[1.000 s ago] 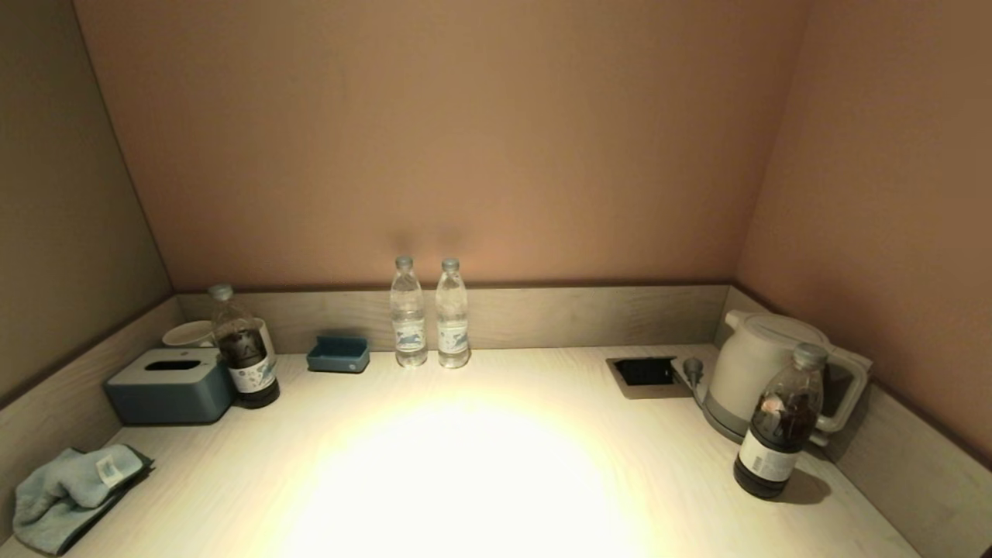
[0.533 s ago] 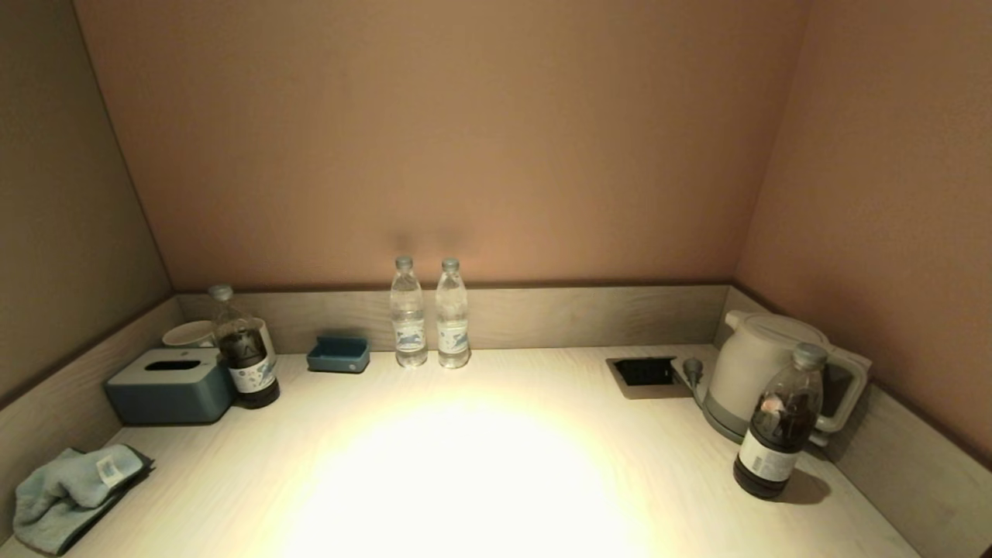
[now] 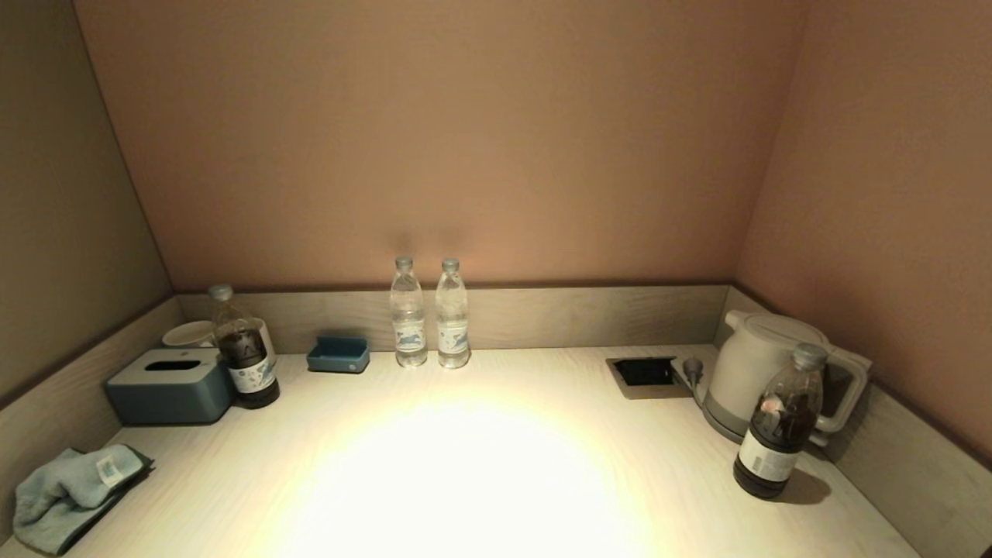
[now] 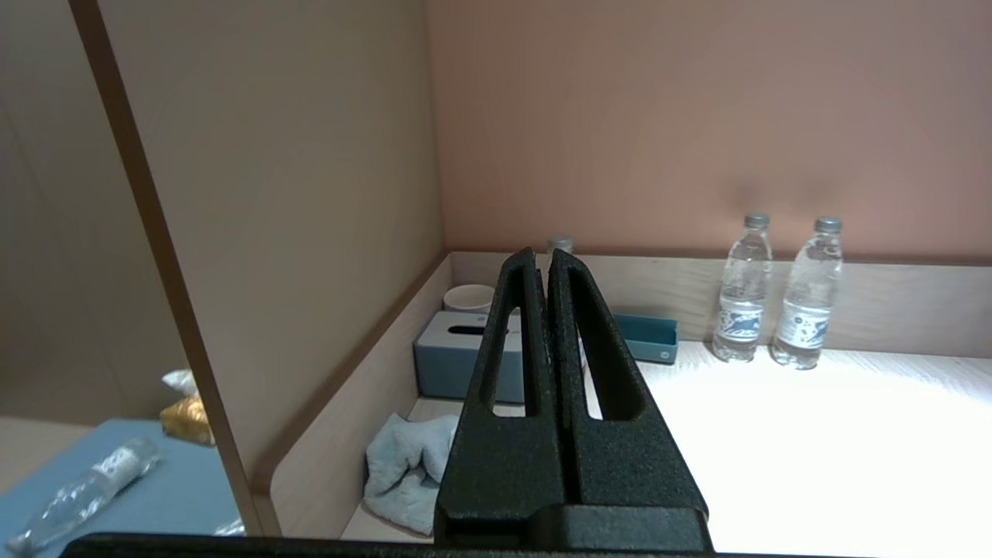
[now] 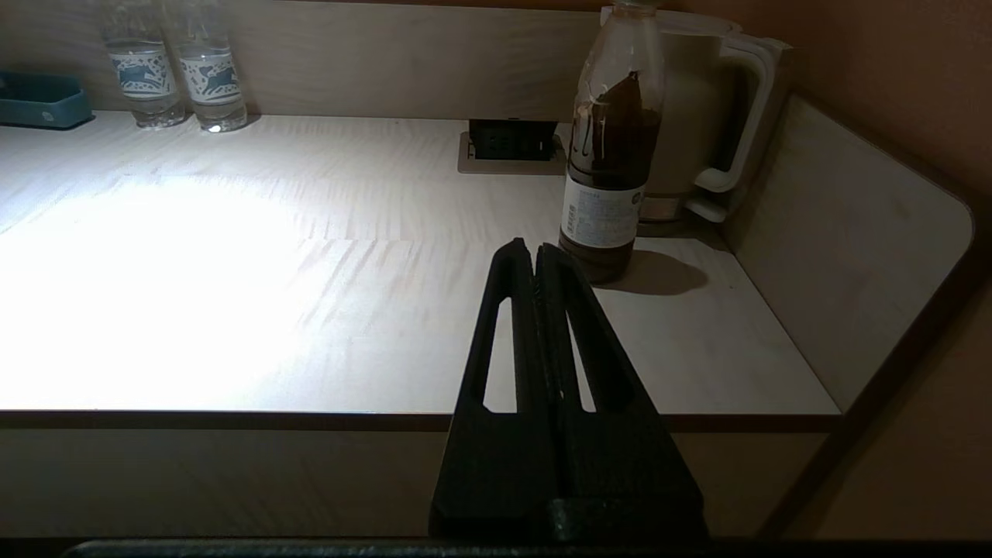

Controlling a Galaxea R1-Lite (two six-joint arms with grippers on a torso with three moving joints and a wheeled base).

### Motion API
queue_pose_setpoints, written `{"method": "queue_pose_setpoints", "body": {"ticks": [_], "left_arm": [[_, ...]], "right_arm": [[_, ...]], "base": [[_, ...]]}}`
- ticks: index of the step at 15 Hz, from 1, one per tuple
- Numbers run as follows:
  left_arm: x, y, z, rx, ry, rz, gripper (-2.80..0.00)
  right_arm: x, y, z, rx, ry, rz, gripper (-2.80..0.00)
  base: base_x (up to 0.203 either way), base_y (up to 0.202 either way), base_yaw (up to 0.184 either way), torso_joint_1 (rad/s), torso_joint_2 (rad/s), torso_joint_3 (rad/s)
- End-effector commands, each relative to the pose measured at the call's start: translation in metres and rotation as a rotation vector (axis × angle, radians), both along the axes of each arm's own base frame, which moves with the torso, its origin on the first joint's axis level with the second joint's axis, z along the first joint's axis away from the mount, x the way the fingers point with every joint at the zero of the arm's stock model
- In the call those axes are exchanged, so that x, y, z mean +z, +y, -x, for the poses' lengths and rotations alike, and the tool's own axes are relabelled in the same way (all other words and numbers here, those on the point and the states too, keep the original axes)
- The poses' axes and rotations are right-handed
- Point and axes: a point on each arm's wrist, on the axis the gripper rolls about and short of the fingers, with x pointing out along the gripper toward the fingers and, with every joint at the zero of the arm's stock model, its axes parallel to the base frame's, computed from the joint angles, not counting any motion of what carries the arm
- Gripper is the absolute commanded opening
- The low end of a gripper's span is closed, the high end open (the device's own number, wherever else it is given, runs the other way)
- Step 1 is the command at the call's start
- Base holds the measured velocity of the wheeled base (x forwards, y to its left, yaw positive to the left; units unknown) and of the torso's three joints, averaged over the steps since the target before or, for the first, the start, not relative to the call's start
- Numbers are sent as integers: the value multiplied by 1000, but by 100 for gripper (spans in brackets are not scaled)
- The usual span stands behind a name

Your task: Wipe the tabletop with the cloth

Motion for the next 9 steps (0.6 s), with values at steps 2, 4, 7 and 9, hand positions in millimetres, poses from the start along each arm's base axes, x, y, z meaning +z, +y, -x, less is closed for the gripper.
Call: {"method": "queue_pose_setpoints", "body": {"ticks": [2, 4, 7, 9], "left_arm": [[-21, 1, 12, -27, -28, -16, -280], [-30, 2, 9, -25, -10, -23, -280], [-53, 2, 6, -33, 14, -22, -280], [-73, 2, 6, -54, -8, -27, -280]], "right_arm": [[0, 0, 0, 1, 1, 1, -280], [0, 0, 0, 1, 0, 1, -280], [0, 0, 0, 1, 0, 2, -280], [0, 0, 0, 1, 1, 1, -280]], "base": [[0, 0, 0, 0, 0, 0], [0, 0, 0, 0, 0, 0], [0, 0, 0, 0, 0, 0], [0, 0, 0, 0, 0, 0]]}}
